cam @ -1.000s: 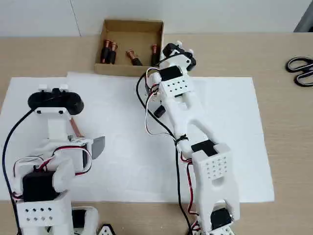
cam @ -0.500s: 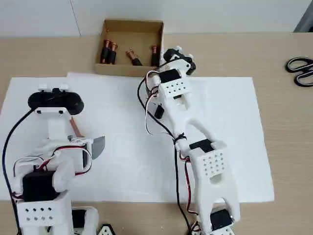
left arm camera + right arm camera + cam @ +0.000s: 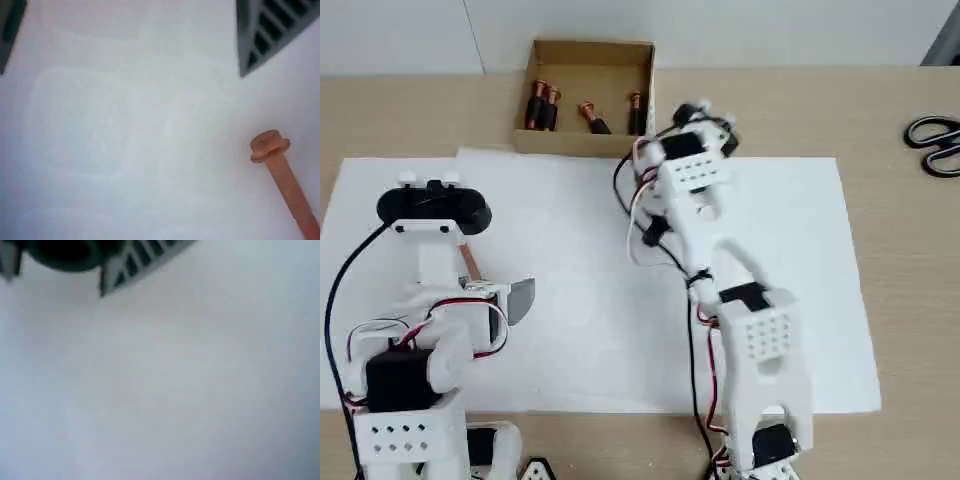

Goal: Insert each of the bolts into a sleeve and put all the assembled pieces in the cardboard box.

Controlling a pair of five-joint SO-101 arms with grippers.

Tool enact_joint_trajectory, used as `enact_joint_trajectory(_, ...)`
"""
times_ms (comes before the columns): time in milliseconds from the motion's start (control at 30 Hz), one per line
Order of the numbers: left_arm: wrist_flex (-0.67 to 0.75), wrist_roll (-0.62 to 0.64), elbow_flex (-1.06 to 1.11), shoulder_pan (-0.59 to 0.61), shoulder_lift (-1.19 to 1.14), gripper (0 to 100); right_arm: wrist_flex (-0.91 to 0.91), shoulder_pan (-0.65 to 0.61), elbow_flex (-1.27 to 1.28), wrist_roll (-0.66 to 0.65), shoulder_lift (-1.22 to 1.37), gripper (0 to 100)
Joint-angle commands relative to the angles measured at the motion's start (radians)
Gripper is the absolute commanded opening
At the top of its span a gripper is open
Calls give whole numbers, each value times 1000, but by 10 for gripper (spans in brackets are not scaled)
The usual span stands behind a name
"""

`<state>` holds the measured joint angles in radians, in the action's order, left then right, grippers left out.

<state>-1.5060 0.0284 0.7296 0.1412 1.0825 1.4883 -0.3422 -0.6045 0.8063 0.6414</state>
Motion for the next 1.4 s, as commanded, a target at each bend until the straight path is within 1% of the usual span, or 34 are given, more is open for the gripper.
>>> enact_joint_trajectory(0,21,6,-7,-3,6,280,79,30,-11,-153,-170,6)
enact_joint_trajectory(167,21,6,-7,-3,6,280,148,79,2,-422,-180,7)
enact_joint_trajectory(300,21,6,-7,-3,6,280,148,93,63,-620,-131,7)
enact_joint_trajectory(567,21,6,-7,-3,6,280,36,94,61,-876,51,9)
enact_joint_trajectory(633,21,6,-7,-3,6,280,39,93,61,-884,58,42)
enact_joint_trajectory(733,21,6,-7,-3,6,280,48,96,61,-884,56,169)
enact_joint_trajectory(833,21,6,-7,-3,6,280,125,91,31,-890,54,288)
enact_joint_trajectory(900,21,6,-7,-3,6,280,183,90,5,-890,54,322)
enact_joint_trajectory(1200,21,6,-7,-3,6,280,189,87,6,-884,61,320)
enact_joint_trajectory(1367,21,6,-7,-3,6,280,185,87,21,-884,64,225)
